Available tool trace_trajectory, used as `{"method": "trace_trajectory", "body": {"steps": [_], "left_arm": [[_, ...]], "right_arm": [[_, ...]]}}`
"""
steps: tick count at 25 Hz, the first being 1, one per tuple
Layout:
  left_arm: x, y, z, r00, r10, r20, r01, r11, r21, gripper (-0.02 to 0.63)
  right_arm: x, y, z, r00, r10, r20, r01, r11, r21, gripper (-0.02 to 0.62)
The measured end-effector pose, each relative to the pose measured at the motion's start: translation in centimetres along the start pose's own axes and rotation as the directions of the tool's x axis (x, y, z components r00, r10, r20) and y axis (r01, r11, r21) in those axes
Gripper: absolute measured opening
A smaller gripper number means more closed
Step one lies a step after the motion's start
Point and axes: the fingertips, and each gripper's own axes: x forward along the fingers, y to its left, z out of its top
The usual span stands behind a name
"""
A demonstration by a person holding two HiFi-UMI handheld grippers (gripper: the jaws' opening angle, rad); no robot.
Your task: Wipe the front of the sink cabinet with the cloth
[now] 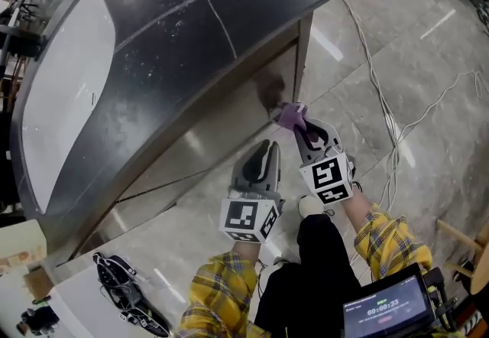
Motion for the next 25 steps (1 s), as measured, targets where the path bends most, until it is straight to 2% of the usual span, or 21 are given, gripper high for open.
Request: {"method": "trace_trajectory", "body": {"steps": [11, 21, 25], "left_arm": [[0.0, -3.8, 1.2, 0.997, -0.072, -0.027, 0.073, 0.997, 0.03, 0.035], [-4.3, -8.6, 4.3, 0.987, -0.15, -0.054, 0.154, 0.986, 0.065, 0.035], [-6.8, -9.5, 6.2, 0.986, -0.156, -0.052, 0.159, 0.985, 0.07, 0.035]], "right_arm": [[-4.3, -2.4, 0.4, 0.997, -0.072, -0.007, 0.072, 0.995, 0.064, 0.041], [-10.9, -0.5, 3.6, 0.997, -0.077, -0.007, 0.077, 0.995, 0.057, 0.041], [-13.1, 0.5, 5.3, 0.997, -0.08, -0.002, 0.08, 0.995, 0.067, 0.041]]}}
